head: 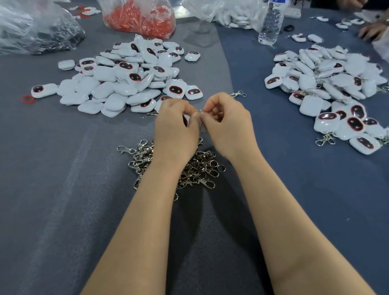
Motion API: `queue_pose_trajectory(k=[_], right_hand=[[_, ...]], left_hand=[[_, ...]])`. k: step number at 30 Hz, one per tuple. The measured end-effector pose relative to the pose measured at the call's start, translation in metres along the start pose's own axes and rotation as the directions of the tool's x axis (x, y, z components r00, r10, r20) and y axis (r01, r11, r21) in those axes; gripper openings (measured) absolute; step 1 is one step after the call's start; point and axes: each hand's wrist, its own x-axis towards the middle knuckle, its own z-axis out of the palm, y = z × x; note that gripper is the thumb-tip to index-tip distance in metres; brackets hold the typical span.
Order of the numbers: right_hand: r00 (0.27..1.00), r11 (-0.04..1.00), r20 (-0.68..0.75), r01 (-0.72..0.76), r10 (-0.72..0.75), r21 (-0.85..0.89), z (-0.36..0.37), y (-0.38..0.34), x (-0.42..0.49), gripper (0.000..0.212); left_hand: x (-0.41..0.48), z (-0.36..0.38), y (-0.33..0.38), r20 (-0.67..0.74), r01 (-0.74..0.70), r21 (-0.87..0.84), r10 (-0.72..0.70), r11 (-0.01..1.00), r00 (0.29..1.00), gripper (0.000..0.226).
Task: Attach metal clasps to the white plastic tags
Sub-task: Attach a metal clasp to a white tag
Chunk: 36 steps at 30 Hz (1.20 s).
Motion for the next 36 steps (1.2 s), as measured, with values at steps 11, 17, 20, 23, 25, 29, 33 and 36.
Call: queue_pose_trajectory(k=[11,17,20,23,25,29,33,36], right_hand=[[0.997,0.998,-0.068,-0.047,0.043,-0.050,-0.0084,0.0060,0.0043,0.010],[0.998,0.995,-0.058,-0.009,0.003,-0.096,-0.0078,0.0048,0.0031,0.010],[0.999,0.993,-0.040,0.011,-0.016,-0.121,-0.0076,0.0058,0.0032,0.008],[0.999,0.987,-0.023,0.035,-0.040,-0.157,-0.0069,0.0073,0.0033,0.007],[0.999,0.983,-0.015,0.044,-0.047,-0.181,-0.0062,0.0079,0.0028,0.006],[0.998,0.975,0.016,0.065,-0.064,-0.210,-0.0040,0.0077,0.0021,0.006],[0.995,0.963,0.055,0.094,-0.083,-0.251,-0.0050,0.0088,0.0031,0.007],[0.995,0.955,0.075,0.081,-0.062,-0.286,-0.0056,0.0109,0.0046,0.011]], left_hand=[[-0.0007,-0.0014,0.0081,0.132,0.199,-0.356,-0.162,0.913,0.978,0.032],[-0.0019,-0.0026,0.0054,0.143,0.121,-0.225,-0.090,0.967,0.986,0.023],[-0.0016,-0.0033,0.0053,0.139,0.113,-0.194,-0.087,0.974,0.986,0.022],[-0.0015,-0.0036,0.0046,0.133,0.105,-0.157,-0.085,0.982,0.987,0.023],[-0.0013,-0.0032,0.0041,0.131,0.087,-0.129,-0.070,0.988,0.989,0.024],[-0.0003,-0.0028,0.0019,0.116,0.043,-0.084,-0.033,0.996,0.993,0.025],[-0.0007,-0.0036,0.0007,0.122,-0.030,-0.036,0.034,0.999,0.992,0.027],[-0.0018,-0.0023,0.0011,0.146,-0.094,0.036,0.088,0.995,0.985,0.030]])
